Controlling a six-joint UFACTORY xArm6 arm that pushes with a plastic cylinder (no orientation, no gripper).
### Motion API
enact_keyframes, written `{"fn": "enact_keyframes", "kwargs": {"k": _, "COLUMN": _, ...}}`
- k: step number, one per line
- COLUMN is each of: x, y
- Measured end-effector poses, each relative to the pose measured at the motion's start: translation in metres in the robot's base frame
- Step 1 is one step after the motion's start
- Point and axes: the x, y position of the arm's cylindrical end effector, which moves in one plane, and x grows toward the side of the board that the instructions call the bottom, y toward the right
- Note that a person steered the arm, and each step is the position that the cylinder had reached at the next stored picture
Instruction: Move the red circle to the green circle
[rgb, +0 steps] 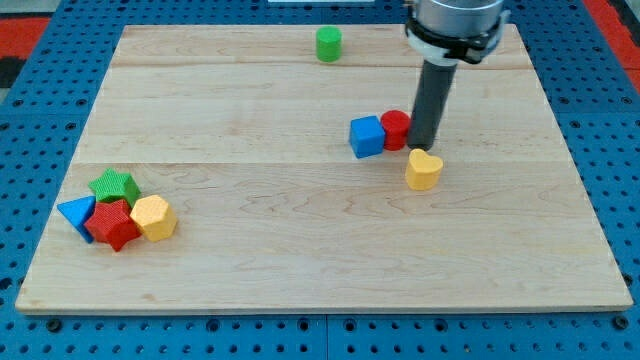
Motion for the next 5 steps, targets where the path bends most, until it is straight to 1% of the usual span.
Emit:
{"fn": "enact_keyframes", "kwargs": {"k": 1, "x": -0.010, "y": -0.025}}
{"fn": "enact_keyframes", "kwargs": {"k": 2, "x": -0.027, "y": -0.036}}
{"fn": "enact_keyframes", "kwargs": {"k": 5, "x": -0.089, "y": -0.041}}
